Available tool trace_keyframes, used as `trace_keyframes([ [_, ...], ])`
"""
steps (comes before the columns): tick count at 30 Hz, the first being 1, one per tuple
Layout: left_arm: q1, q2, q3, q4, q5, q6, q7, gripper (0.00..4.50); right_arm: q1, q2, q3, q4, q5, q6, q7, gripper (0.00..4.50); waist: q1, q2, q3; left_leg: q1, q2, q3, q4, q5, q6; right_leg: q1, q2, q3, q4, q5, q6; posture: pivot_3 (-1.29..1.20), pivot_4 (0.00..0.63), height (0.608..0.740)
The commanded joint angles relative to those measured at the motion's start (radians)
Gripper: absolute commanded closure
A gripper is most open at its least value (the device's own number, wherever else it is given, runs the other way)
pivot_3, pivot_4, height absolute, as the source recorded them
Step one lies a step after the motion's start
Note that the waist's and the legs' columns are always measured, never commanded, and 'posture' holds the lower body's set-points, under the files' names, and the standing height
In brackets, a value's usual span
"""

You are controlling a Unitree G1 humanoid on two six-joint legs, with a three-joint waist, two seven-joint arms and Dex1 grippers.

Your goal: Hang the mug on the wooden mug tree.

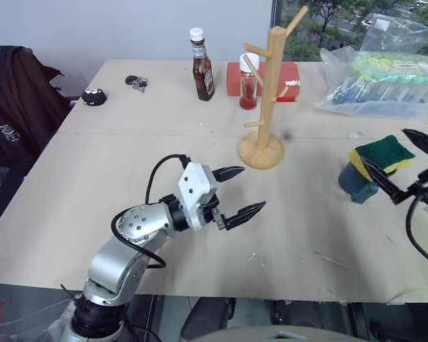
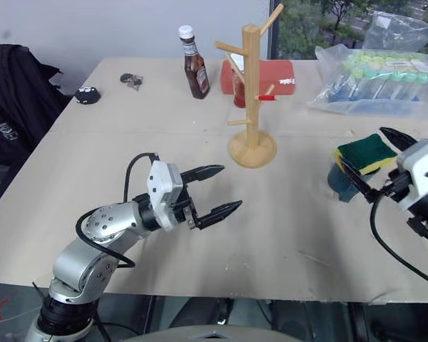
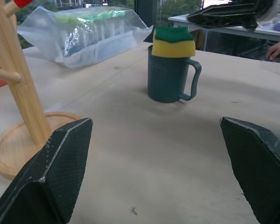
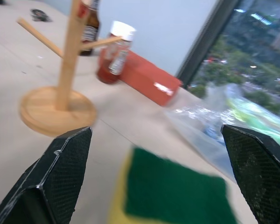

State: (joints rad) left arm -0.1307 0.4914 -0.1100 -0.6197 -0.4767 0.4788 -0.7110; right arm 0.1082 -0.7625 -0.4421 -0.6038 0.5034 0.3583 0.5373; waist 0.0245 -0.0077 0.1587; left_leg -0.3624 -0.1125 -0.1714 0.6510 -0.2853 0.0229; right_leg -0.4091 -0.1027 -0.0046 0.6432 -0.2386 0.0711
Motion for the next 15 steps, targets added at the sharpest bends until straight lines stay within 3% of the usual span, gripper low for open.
trace_keyframes([
  [1, -0.013, 0.007, 0.004, -0.064, -0.029, 0.008, 0.004, 0.00, -0.064, -0.015, 0.053, -0.009, -0.032, 0.038, -0.021, 0.01, -0.001, 0.000, 0.000, -0.001, -0.001, 0.000, 0.000, 0.000, 0.000, 0.000, 0.000, 0.001, -0.001, 0.000, 0.000, 0.00, 0.150, 0.740],
  [15, -0.027, -0.026, 0.087, -0.081, -0.235, -0.039, -0.062, 0.00, -0.096, -0.016, 0.086, 0.085, -0.163, 0.030, 0.012, 0.01, -0.004, -0.001, 0.001, -0.001, -0.001, 0.001, 0.002, 0.000, 0.001, -0.001, -0.001, 0.001, -0.001, 0.000, 0.000, 0.00, 0.150, 0.740],
])
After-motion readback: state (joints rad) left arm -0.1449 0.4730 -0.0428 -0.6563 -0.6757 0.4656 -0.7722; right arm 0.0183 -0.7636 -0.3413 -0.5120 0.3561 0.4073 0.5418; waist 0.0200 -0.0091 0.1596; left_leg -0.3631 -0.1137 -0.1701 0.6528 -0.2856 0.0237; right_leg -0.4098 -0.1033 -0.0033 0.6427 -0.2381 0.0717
